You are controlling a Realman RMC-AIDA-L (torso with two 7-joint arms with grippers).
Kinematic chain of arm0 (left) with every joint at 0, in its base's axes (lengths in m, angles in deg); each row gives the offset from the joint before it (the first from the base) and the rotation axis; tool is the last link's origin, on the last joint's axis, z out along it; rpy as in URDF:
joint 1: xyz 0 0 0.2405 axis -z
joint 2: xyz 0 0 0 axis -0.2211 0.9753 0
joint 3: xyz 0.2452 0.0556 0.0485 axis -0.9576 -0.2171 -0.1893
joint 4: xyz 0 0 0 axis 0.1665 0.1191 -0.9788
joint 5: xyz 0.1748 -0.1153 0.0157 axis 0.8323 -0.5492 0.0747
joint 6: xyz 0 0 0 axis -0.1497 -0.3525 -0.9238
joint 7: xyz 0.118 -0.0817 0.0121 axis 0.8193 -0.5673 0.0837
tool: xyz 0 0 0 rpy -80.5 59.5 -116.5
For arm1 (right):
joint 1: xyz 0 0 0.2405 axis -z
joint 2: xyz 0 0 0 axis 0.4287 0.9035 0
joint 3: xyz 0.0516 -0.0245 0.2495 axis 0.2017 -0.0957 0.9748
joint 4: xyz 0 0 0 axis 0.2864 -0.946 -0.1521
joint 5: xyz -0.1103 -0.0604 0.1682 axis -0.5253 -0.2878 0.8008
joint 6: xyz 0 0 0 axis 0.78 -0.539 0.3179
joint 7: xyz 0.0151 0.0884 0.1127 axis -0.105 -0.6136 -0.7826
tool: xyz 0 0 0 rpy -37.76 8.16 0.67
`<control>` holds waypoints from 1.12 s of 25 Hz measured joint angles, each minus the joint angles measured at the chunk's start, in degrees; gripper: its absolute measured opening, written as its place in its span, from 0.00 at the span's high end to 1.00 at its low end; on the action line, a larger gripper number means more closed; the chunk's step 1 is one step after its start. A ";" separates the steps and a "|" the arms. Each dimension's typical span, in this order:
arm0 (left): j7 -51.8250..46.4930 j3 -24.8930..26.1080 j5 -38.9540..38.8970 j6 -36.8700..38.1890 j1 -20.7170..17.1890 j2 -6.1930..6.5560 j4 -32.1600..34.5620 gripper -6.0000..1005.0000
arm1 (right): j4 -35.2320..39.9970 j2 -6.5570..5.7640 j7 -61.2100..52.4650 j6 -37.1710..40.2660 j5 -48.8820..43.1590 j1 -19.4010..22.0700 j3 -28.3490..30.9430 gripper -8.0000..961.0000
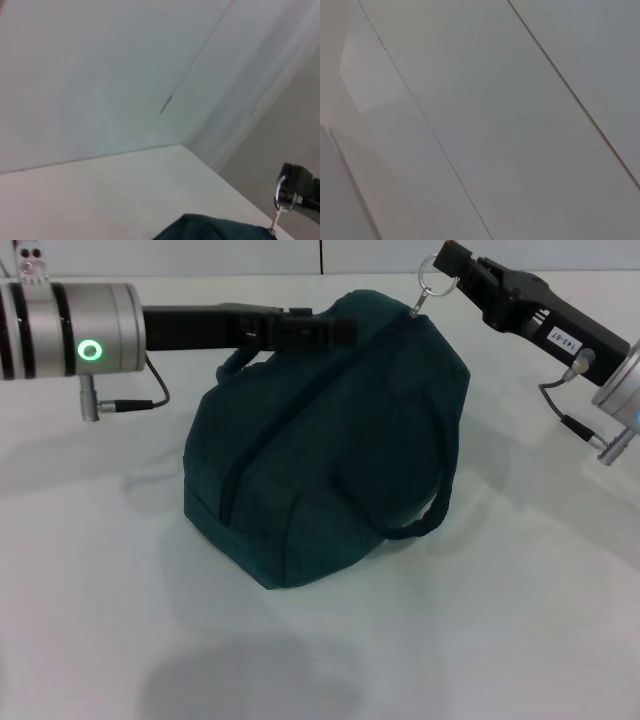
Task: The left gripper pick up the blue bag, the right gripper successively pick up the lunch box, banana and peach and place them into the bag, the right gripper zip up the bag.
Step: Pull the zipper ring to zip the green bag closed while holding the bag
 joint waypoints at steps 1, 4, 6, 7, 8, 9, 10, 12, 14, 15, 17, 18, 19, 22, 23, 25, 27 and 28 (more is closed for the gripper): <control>0.00 -0.46 0.01 0.00 0.01 -0.02 -0.02 0.27 | 0.00 0.00 0.01 0.00 0.00 -0.02 -0.03 0.98; 0.03 -1.35 0.04 -0.26 0.03 -0.09 -0.05 0.19 | 0.00 0.00 0.02 0.04 0.00 -0.06 -0.12 0.98; 0.05 -1.40 0.07 -1.35 0.01 -0.13 -0.46 0.14 | 0.00 0.01 0.02 0.07 0.00 -0.05 -0.13 0.97; -0.01 -1.41 0.07 -2.15 0.03 -0.13 -0.88 0.11 | 0.00 0.03 0.02 0.10 0.00 -0.01 -0.14 0.97; -0.12 -1.40 0.07 -2.88 0.08 -0.13 -1.33 0.13 | 0.00 0.05 0.02 0.11 0.00 0.09 -0.13 0.97; -0.20 -1.40 0.07 -3.20 0.14 -0.13 -1.71 0.14 | 0.00 0.06 0.01 0.14 0.00 0.19 -0.12 0.97; -0.27 -1.41 0.07 -3.37 0.18 -0.12 -1.94 0.16 | 0.00 0.07 0.00 0.16 0.00 0.25 -0.11 0.97; -0.18 -1.40 0.07 -3.35 0.20 -0.12 -2.11 0.20 | 0.00 0.08 -0.04 0.18 0.00 0.27 -0.13 0.97; 0.07 -1.47 0.08 -3.23 0.20 -0.13 -2.13 0.23 | 0.00 0.09 -0.08 0.18 0.00 0.28 -0.18 0.97; 0.15 -1.54 0.07 -3.20 0.20 -0.13 -2.13 0.25 | 0.00 0.09 -0.08 0.20 0.00 0.29 -0.19 0.97; 0.20 -1.67 -0.03 -3.15 0.20 -0.14 -2.13 0.28 | 0.00 0.09 -0.11 0.24 0.00 0.30 -0.28 0.97; 0.21 -1.71 -0.14 -3.14 0.19 -0.13 -2.13 0.30 | 0.00 0.09 -0.13 0.25 0.00 0.30 -0.32 0.97; 0.22 -1.72 -0.21 -3.13 0.17 -0.13 -2.14 0.32 | 0.00 0.09 -0.15 0.26 0.00 0.30 -0.35 0.97; 0.23 -1.73 -0.40 -3.09 -0.03 -0.12 -2.13 0.38 | 0.00 0.09 -0.18 0.26 0.00 0.30 -0.35 0.97; 0.23 -1.73 -0.42 -3.09 -0.07 -0.12 -2.12 0.40 | 0.00 0.09 -0.18 0.26 0.00 0.30 -0.35 0.97; 0.24 -1.73 -0.47 -3.03 -0.12 -0.11 -2.12 0.44 | 0.00 0.09 -0.20 0.27 0.00 0.31 -0.30 0.97; 0.25 -1.72 -0.68 -2.72 -0.12 -0.10 -2.11 0.48 | 0.00 0.09 -0.25 0.27 0.00 0.30 -0.13 0.98; 0.25 -1.72 -0.68 -2.72 -0.12 -0.10 -2.11 0.50 | -0.02 0.09 -0.29 0.27 0.01 0.31 -0.09 0.98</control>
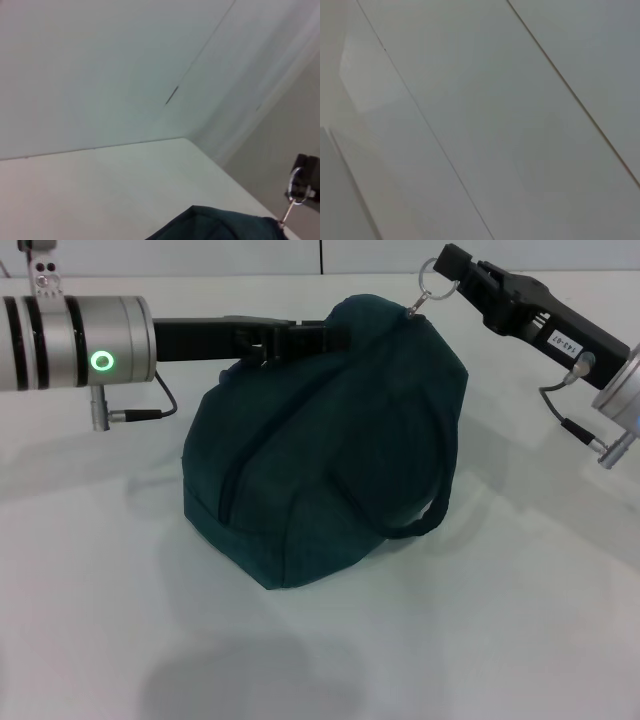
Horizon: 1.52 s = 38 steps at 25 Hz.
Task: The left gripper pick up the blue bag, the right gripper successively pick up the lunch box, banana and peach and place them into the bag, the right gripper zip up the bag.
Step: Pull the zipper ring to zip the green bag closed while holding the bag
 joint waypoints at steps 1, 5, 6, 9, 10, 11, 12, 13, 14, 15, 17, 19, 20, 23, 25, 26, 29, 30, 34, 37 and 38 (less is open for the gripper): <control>0.01 0.00 -0.73 0.75 -0.08 0.00 0.12 0.51 | -0.01 0.00 -0.03 0.01 0.00 0.02 0.03 0.97; 0.02 -0.08 -2.26 1.87 -0.29 0.00 0.26 0.57 | -0.04 0.00 -0.10 0.01 0.01 0.55 0.12 0.97; 0.02 -0.09 -2.41 2.06 -0.32 0.00 0.29 0.59 | -0.07 0.01 -0.21 -0.01 0.02 0.72 0.12 0.97; 0.08 -0.15 -2.63 2.63 -0.36 0.00 0.27 0.63 | -0.14 0.07 -1.26 -0.29 0.02 1.19 0.12 0.98; 0.18 -0.15 -2.68 2.81 -0.37 0.00 0.18 0.65 | -0.23 0.10 -2.07 -0.41 0.05 1.36 0.12 0.98; 0.39 -0.16 -2.71 2.98 -0.38 -0.02 0.11 0.68 | -0.36 0.09 -2.50 -0.44 0.12 1.41 0.12 0.98; 0.74 -0.16 -2.75 3.12 -0.38 -0.04 0.09 0.71 | -0.52 0.10 -2.84 -0.45 0.27 1.43 0.12 0.98; 1.12 -0.19 -2.76 3.18 -0.39 -0.12 0.08 0.73 | -0.68 0.09 -3.04 -0.46 0.48 1.44 0.12 0.97; 1.36 -0.20 -2.76 3.22 -0.39 -0.17 0.07 0.76 | -0.85 0.10 -3.11 -0.46 0.63 1.45 0.12 0.97; 1.52 -0.22 -2.77 3.26 -0.39 -0.21 0.04 0.78 | -0.97 0.09 -3.14 -0.47 0.78 1.45 0.11 0.97; 1.57 -0.25 -2.84 3.39 -0.39 -0.24 -0.01 0.83 | -1.27 0.09 -3.40 -0.48 1.00 1.46 0.10 0.97; 1.58 -0.26 -2.99 3.68 -0.40 -0.26 -0.03 0.84 | -1.61 0.09 -4.15 -0.49 1.39 1.47 0.10 0.97; 1.58 -0.26 -2.99 3.68 -0.40 -0.26 -0.03 0.85 | -1.88 0.09 -4.76 -0.49 1.69 1.48 0.09 0.97; 2.03 -0.27 -3.87 4.80 -0.68 -0.27 -0.06 0.87 | -2.39 0.09 -5.87 -0.51 2.53 1.49 0.09 0.97; 2.87 -0.29 -4.50 5.50 -0.96 -0.27 -0.08 0.88 | -2.73 0.09 -6.45 -0.52 2.94 1.49 0.09 0.97; 3.44 -0.31 -4.67 5.86 -1.10 -0.27 -0.09 0.88 | -2.92 0.09 -6.83 -0.53 3.14 1.49 0.09 0.97; 4.33 -0.35 -4.75 6.32 -1.28 -0.27 -0.11 0.89 | -3.77 0.09 -8.86 -0.61 4.02 1.49 0.14 0.97; 4.44 -0.35 -4.71 6.41 -1.36 -0.27 -0.12 0.90 | -4.21 0.06 -9.70 -0.66 4.42 1.43 0.15 0.97; 5.15 -0.35 -4.77 7.22 -1.69 -0.26 -0.18 0.91 | -4.75 -0.02 -11.03 -0.71 5.45 1.43 0.15 0.97; 5.90 -0.62 -5.03 7.81 -1.74 -0.26 -0.35 0.92 | -4.75 -0.05 -12.19 -0.73 5.73 1.43 0.19 0.97; 6.07 -0.77 -5.13 8.08 -1.70 -0.26 -0.45 0.92 | -4.76 -0.10 -12.72 -0.74 5.74 1.43 0.19 0.97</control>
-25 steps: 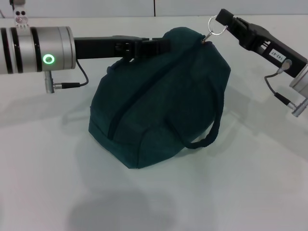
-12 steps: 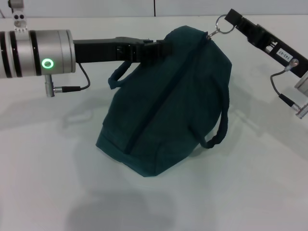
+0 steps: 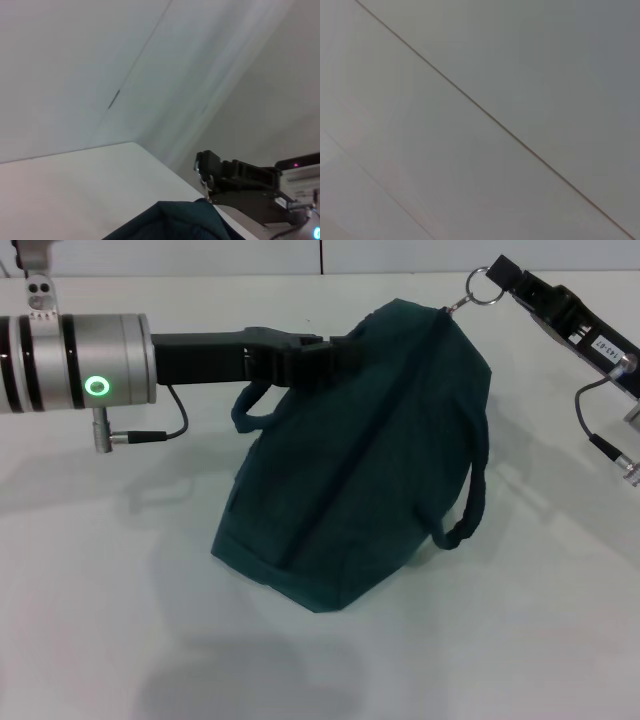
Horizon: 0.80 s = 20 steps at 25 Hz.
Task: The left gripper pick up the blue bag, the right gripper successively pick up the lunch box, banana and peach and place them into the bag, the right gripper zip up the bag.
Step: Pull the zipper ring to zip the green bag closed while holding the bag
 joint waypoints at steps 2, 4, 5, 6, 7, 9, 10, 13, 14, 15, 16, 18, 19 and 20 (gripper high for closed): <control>0.42 -0.18 -0.72 1.02 0.13 0.00 -0.23 0.92 | -0.18 -0.12 -1.10 -0.22 0.05 -0.07 0.01 0.97; 1.23 -0.21 -1.71 2.27 0.08 -0.01 -0.26 0.93 | -0.44 -0.23 -2.62 -1.00 0.07 -0.25 0.01 0.97; 1.52 -0.23 -1.99 2.59 0.03 0.00 -0.27 0.93 | -0.49 -0.25 -3.33 -1.47 0.08 -0.26 0.01 0.97; 1.92 -0.25 -2.26 2.95 -0.03 -0.01 -0.27 0.94 | -0.49 -0.29 -3.97 -1.88 0.18 -0.24 0.06 0.98; 2.08 -0.28 -2.30 3.05 -0.05 0.00 -0.27 0.94 | -0.50 -0.29 -4.24 -2.00 0.18 -0.20 0.05 0.98; 2.18 -0.29 -2.32 3.07 -0.10 0.00 -0.27 0.95 | -0.50 -0.26 -4.71 -2.10 0.19 -0.17 0.03 0.98; 2.19 -0.29 -2.33 3.03 -0.12 0.01 -0.27 0.95 | -0.50 -0.25 -4.76 -2.10 0.19 -0.19 -0.04 0.98; 2.20 -0.29 -2.33 2.86 -0.12 0.05 -0.27 0.97 | -0.48 -0.15 -5.12 -2.11 0.15 -0.34 -0.35 0.98; 2.20 -0.29 -2.33 2.83 -0.08 0.06 -0.27 0.98 | -0.47 -0.13 -5.22 -2.11 0.08 -0.36 -0.40 0.97; 2.21 -0.29 -2.34 2.82 -0.02 0.06 -0.27 0.98 | -0.46 -0.12 -5.31 -2.11 -0.02 -0.39 -0.42 0.97; 2.21 -0.26 -2.34 2.81 -0.01 0.07 -0.27 0.98 | -0.45 -0.10 -5.32 -2.12 -0.09 -0.39 -0.45 0.97; 2.22 -0.07 -2.35 2.74 -0.04 0.08 -0.27 0.98 | -0.35 -0.04 -5.33 -2.11 -0.20 -0.39 -0.46 0.97; 2.22 0.01 -2.35 2.69 -0.10 0.08 -0.27 0.99 | -0.29 -0.03 -5.34 -2.10 -0.20 -0.36 -0.47 0.97; 2.22 0.01 -2.35 2.69 -0.10 0.08 -0.27 0.99 | -0.18 -0.03 -5.34 -2.05 -0.20 -0.26 -0.48 0.97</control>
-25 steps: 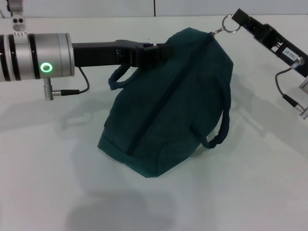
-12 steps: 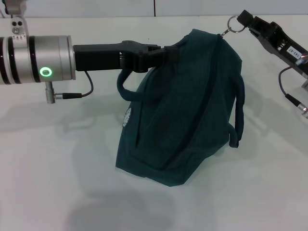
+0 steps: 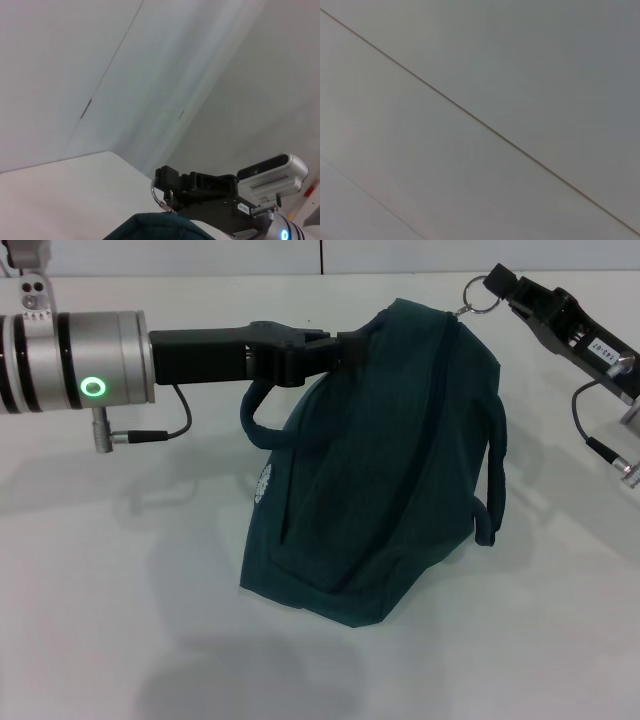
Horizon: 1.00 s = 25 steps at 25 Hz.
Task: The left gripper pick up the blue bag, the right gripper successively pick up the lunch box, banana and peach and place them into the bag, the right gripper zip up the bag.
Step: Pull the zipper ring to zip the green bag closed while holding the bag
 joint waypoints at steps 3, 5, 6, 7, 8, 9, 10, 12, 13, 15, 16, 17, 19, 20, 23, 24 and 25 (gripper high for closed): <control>0.00 0.34 -0.02 -0.33 -0.01 0.01 0.00 0.99 | 0.16 0.02 -0.01 0.24 -0.06 0.20 -0.06 0.98; 0.00 0.85 -0.02 -1.10 -0.04 0.09 0.00 0.99 | 0.18 0.06 0.00 0.38 -0.15 0.26 -0.17 0.98; -0.01 1.04 -0.02 -1.46 -0.07 0.15 0.00 0.99 | 0.11 0.08 -0.01 0.44 -0.18 0.29 -0.18 0.98; -0.05 1.10 -0.02 -1.66 -0.08 0.20 0.00 0.99 | 0.00 0.11 -0.01 0.50 -0.21 0.35 -0.20 0.98; -0.11 1.10 -0.02 -1.81 -0.09 0.25 0.00 0.99 | -0.11 0.13 -0.01 0.56 -0.23 0.51 -0.21 0.98; -0.24 1.09 -0.02 -1.85 -0.09 0.30 0.00 0.99 | -0.10 0.14 0.00 0.58 -0.23 0.61 -0.21 0.98; -0.31 1.06 0.01 -1.88 -0.09 0.35 -0.01 0.99 | -0.08 0.13 -0.01 0.60 -0.24 0.73 -0.21 0.98; -0.35 0.98 0.12 -1.86 -0.10 0.34 -0.02 0.99 | 0.14 0.14 0.00 0.62 -0.14 1.00 -0.22 0.98; -0.36 0.96 0.13 -1.82 -0.09 0.33 -0.03 0.99 | 0.24 0.14 0.00 0.63 -0.05 1.09 -0.20 0.98; -0.37 0.88 0.06 -1.32 -0.10 0.35 -0.04 0.99 | 0.24 0.11 -0.01 0.69 0.06 1.14 0.01 0.97; -0.38 0.87 -0.04 -0.92 -0.09 0.36 -0.05 0.99 | 0.25 0.10 -0.05 0.71 0.09 1.16 0.10 0.97; -0.38 0.87 -0.10 -0.40 -0.08 0.39 -0.06 0.99 | 0.24 0.06 -0.34 0.75 0.11 1.19 0.15 0.97; -0.39 0.85 -0.22 0.83 -0.06 0.41 -0.08 0.99 | 0.15 0.01 -1.03 0.77 0.11 1.21 0.18 0.97; -0.40 0.77 -0.25 1.45 -0.04 0.40 -0.08 0.99 | 0.08 -0.01 -1.36 0.77 0.11 1.21 0.17 0.97; -0.34 0.45 -0.21 2.53 0.08 0.23 -0.08 0.99 | -0.07 -0.04 -2.06 0.77 0.12 1.13 0.15 0.97; -0.25 0.23 -0.20 2.68 0.10 0.14 -0.08 0.99 | -0.04 -0.04 -2.23 0.76 0.13 1.12 0.15 0.97; -0.21 -0.19 -0.22 2.73 0.11 0.10 -0.08 0.99 | -0.02 -0.06 -2.88 0.68 0.12 1.09 0.11 0.97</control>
